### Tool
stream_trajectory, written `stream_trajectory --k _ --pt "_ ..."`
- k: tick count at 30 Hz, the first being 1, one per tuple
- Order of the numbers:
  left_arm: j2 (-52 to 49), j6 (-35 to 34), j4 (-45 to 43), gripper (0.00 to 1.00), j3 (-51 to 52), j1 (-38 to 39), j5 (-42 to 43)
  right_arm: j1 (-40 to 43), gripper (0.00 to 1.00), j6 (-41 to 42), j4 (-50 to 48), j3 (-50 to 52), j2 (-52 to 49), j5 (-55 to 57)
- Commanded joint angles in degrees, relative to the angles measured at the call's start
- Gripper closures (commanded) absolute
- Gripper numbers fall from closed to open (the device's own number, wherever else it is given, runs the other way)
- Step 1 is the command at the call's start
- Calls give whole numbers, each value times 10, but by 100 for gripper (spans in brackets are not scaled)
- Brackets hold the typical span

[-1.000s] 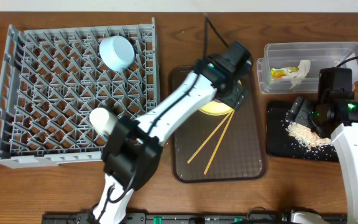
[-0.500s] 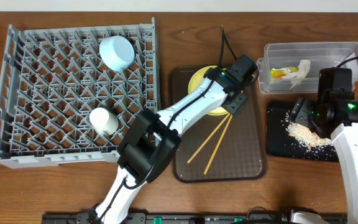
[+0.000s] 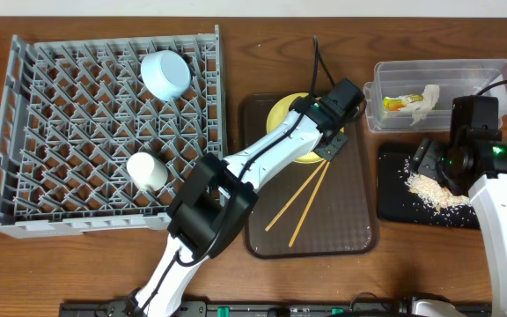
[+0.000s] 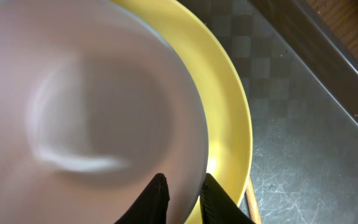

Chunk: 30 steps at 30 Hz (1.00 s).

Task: Sort waste into correct bins and load items into the dishwasher rack
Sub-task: 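Reach the left gripper to the pink bowl on the yellow plate and grasp it, then lift the pink bowl with the left gripper and carry it into the rack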

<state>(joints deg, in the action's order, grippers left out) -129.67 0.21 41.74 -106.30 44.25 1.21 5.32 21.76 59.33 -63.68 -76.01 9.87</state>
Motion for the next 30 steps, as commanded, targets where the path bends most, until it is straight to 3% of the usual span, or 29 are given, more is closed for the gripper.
stream_trajectory --k 1,20,30 --pt "-12 2 2 81 13 -2 -9 7 17 3 3 -4 4 2" --pt "-2 2 2 94 16 -2 -9 7 17 0 7 -4 4 2" --pt "109 2 51 94 4 -19 -9 7 17 -2 7 -4 4 2"
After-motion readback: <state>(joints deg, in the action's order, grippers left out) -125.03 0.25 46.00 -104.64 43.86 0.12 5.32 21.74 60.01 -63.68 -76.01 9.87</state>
